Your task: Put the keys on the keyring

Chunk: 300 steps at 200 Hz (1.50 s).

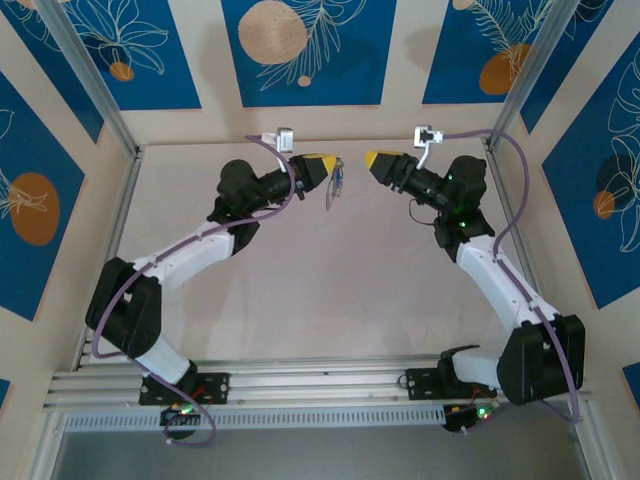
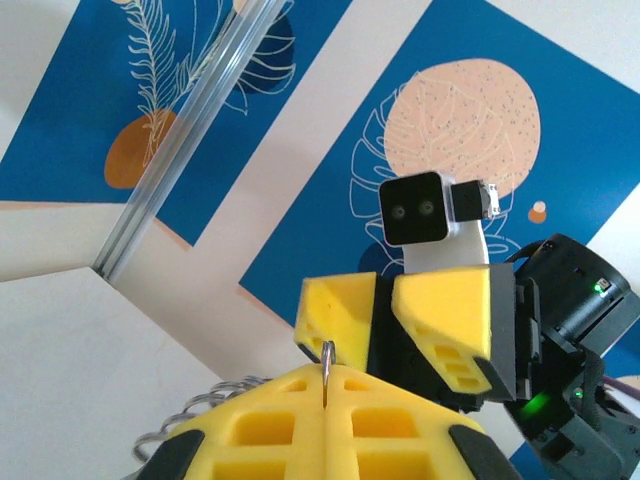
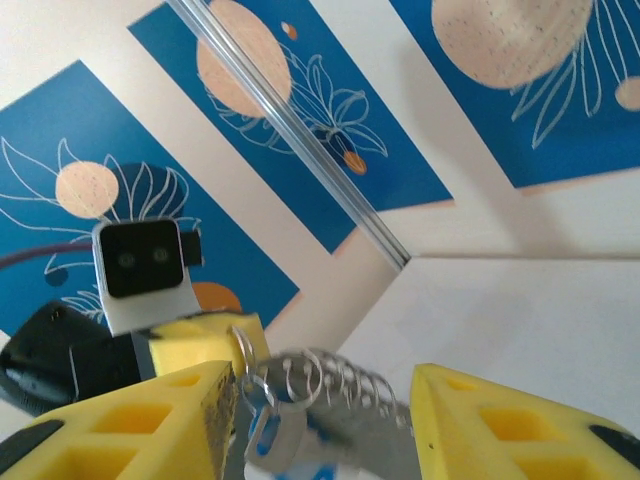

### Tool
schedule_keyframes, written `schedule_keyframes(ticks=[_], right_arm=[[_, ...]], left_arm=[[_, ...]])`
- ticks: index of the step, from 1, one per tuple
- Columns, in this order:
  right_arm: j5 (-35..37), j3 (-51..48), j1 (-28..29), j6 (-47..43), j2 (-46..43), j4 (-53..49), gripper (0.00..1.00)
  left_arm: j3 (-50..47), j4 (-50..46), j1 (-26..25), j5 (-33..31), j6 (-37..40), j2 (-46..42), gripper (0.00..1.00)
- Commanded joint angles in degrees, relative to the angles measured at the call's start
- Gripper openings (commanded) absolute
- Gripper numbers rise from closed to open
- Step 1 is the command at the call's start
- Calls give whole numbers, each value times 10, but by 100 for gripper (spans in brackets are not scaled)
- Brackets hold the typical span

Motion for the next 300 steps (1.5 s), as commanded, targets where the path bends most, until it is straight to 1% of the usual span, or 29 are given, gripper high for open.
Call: schedule_keyframes(ticks=[1,58,94,134,161,198,227,238,275,278,293,294,296,300], right_arm=[[-7,27,12,58,29,87,51],[-6,41,45,84,79,155,50],[-12,31,54,82,77,166,49],[-13,11,61,85,74,172,44],[-14,2,67,86,73,174,39],[-17,-3,70,88,73,178,26],[-23,-3,70,86,72,177,6],[-26,-3,70,85,71,177,0],[-33,0,62,73,67,158,0],[-34,2,61,70,66,153,0],[-49,12,47,56,64,126,0],[-50,13,45,56,64,124,0],[-53,15,43,54,64,121,0],[-59,17,38,51,64,115,0]], left_arm=[[-4,71,-15,-37,-24,-19,0],[-7,73,-28,-55,-21,-19,0],[-8,70,-31,-55,-15,-19,0],[-5,64,-31,-54,-10,-18,0],[-2,63,-31,-52,-8,-17,0],[-1,63,-32,-50,-8,-17,0],[0,61,-32,-48,-6,-18,0],[0,62,-32,-49,-5,-18,0],[3,51,-32,-43,6,-22,0],[4,48,-31,-42,10,-23,2],[3,27,-27,-34,32,-34,26],[4,25,-25,-33,34,-35,26],[4,20,-24,-33,37,-37,29],[5,10,-22,-32,43,-40,33]])
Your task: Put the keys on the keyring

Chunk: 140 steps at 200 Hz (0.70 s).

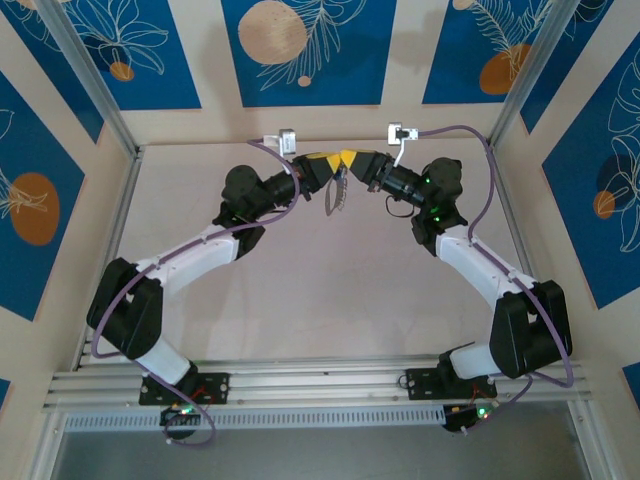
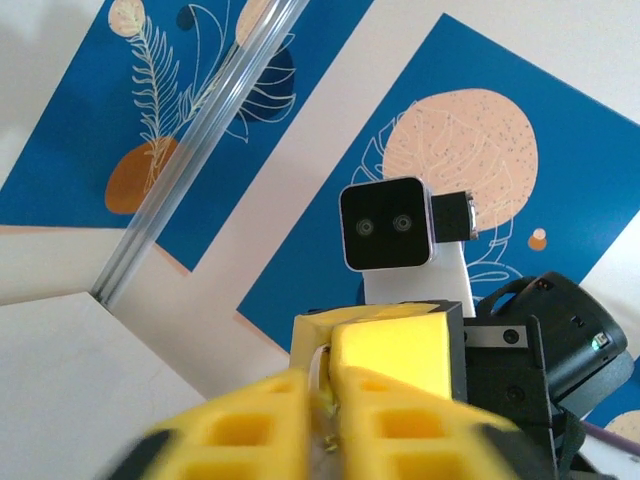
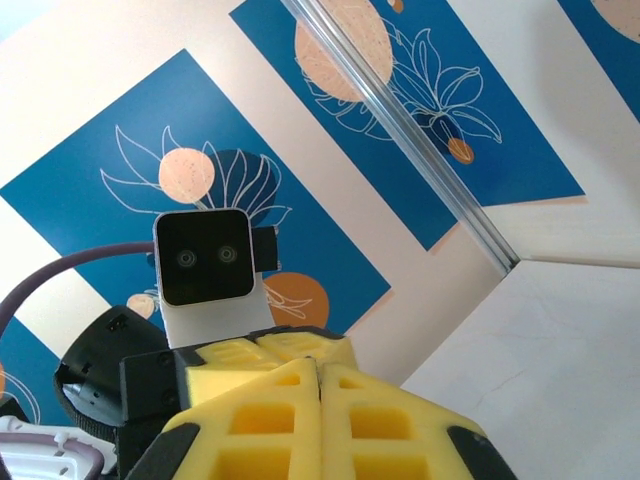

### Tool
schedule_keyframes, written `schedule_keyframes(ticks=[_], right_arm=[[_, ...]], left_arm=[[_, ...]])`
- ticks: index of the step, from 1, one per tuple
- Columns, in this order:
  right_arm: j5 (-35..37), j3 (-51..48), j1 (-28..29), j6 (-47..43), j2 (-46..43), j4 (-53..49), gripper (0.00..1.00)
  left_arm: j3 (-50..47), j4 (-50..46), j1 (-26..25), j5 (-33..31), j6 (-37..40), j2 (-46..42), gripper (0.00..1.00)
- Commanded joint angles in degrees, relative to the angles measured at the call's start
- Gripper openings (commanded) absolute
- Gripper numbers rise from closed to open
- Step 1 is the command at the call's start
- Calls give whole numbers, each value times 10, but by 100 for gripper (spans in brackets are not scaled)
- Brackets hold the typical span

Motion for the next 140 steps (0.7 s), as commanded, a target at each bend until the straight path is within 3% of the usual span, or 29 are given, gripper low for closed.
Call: schedule_keyframes(ticks=[1,27,62,107,140], right_arm=[[-28,14,-22,-27,-12,-47,0],[-117,72,-55,-66,5,-131,0],[-217,157,-68,-166,38,-281,0],[-271,263,-70,-302,84,-476,0],[-278,292,-70,-321,105,-507,0]], left_arm=[[10,-11,4,20,43,-40,34],[29,-79,32,60,76,-57,49],[79,-184,74,130,126,-54,60],[170,-316,107,236,204,-6,66],[228,-376,122,299,231,33,66]])
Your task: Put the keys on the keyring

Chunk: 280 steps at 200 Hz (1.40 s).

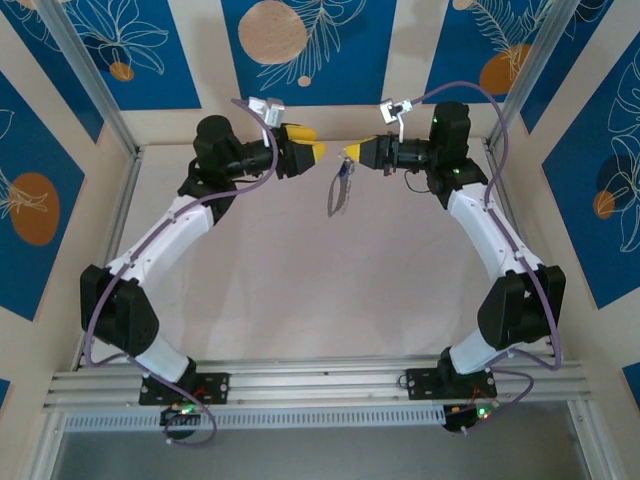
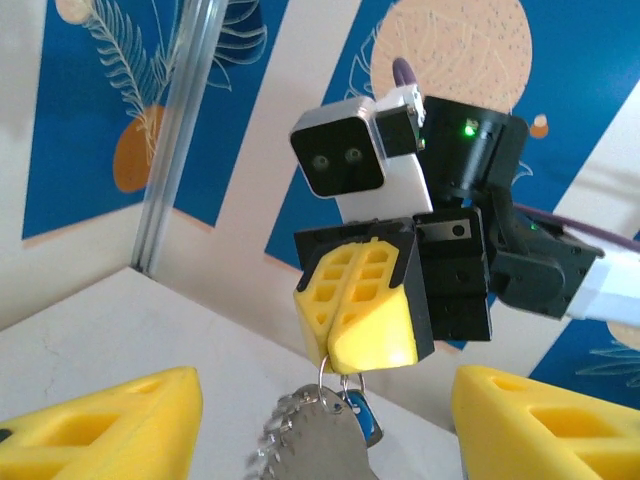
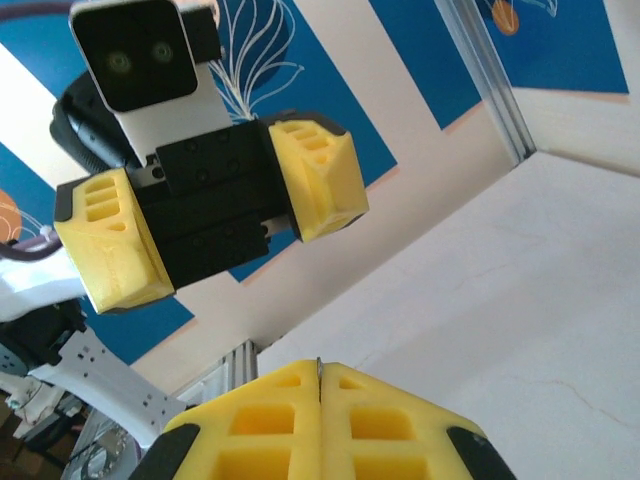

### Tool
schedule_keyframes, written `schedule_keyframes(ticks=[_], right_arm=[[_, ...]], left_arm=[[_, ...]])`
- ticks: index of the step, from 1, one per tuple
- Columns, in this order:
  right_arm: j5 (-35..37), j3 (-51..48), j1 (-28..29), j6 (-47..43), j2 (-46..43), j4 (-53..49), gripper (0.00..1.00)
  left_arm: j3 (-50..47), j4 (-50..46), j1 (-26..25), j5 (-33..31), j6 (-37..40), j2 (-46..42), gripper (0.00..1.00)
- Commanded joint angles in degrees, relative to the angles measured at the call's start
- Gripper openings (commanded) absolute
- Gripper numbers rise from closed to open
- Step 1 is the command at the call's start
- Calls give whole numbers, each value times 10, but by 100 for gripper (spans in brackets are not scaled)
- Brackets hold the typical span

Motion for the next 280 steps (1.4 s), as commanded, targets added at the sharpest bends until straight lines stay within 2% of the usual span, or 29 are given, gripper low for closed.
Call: schedule_keyframes(ticks=[1,59,119,179,201,246,280], right_arm=[[-35,28,-2,-49,13,-74,0],[-49,55,5,-62,33,-93,0],[-49,63,14,-61,40,-92,0],[-46,68,17,-55,41,-87,0],[-44,68,17,-53,42,-84,0],[-44,64,18,-52,42,-79,0],[-45,62,18,-53,43,-78,0]], left_arm=[[45,-79,12,81,46,29,66],[114,-156,12,125,75,72,61],[117,-145,2,132,60,90,51],[119,-145,-11,132,60,102,46],[118,-143,-13,133,59,104,40],[118,-137,-20,133,56,109,35],[119,-112,-25,130,39,115,24]])
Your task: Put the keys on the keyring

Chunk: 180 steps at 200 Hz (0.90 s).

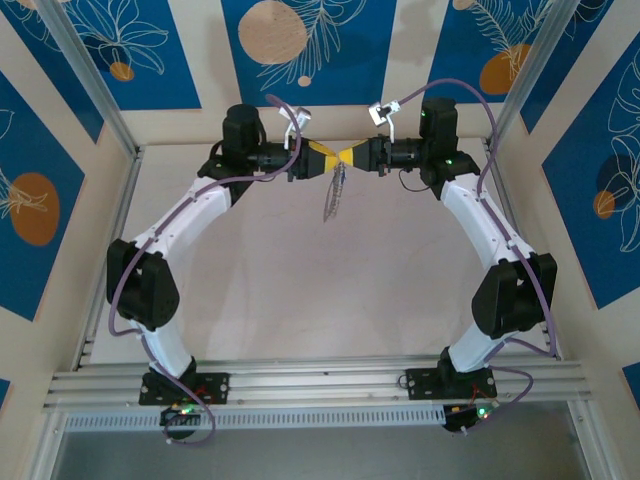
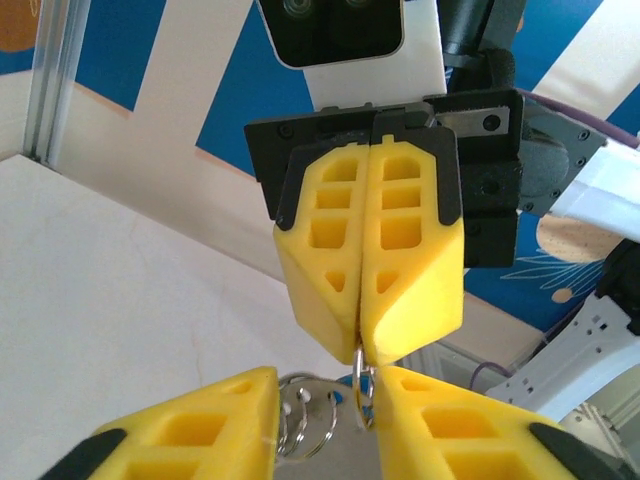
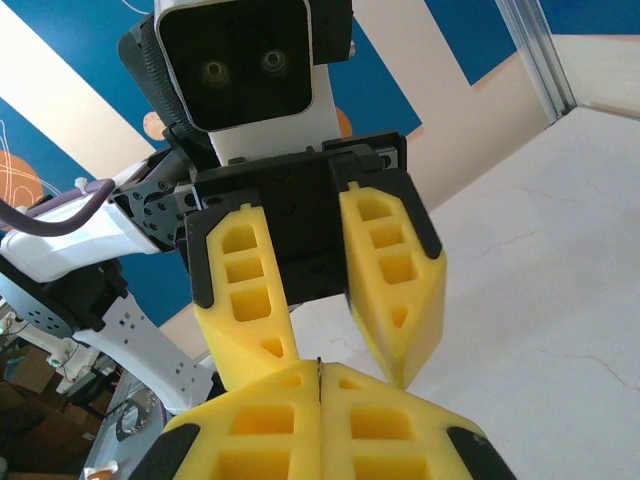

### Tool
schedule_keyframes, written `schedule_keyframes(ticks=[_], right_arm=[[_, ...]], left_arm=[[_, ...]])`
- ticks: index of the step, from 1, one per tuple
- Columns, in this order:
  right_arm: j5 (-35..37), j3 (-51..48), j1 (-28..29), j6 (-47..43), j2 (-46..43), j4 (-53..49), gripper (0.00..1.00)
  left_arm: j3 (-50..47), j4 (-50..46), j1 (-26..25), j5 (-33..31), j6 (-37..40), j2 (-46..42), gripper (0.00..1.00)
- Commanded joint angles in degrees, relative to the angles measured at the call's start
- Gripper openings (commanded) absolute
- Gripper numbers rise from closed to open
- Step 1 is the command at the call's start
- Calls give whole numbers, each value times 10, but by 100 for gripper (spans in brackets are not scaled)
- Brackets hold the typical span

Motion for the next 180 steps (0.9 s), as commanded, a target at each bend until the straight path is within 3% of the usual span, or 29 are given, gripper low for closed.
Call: schedule_keyframes(ticks=[1,22,36,63,85,107,136,180], right_arm=[[-13,13,3,0,2,4,0],[-13,13,2,-2,2,2,0],[-13,13,2,-3,3,1,0],[-11,12,1,1,1,2,0],[1,2,-7,13,-10,9,32],[32,-52,-23,50,-51,62,44],[110,-147,-38,97,-117,132,46],[310,-283,-3,88,-219,188,47]], left_arm=[[18,30,-7,13,-12,12,24],[21,38,-9,13,-18,16,13],[22,42,-9,10,-21,17,0],[20,52,-11,5,-25,16,0],[9,78,-12,-15,-45,9,0],[-10,98,-12,-48,-57,-9,0],[-32,115,-11,-84,-75,-31,0],[-70,197,-12,-98,-134,-54,0]])
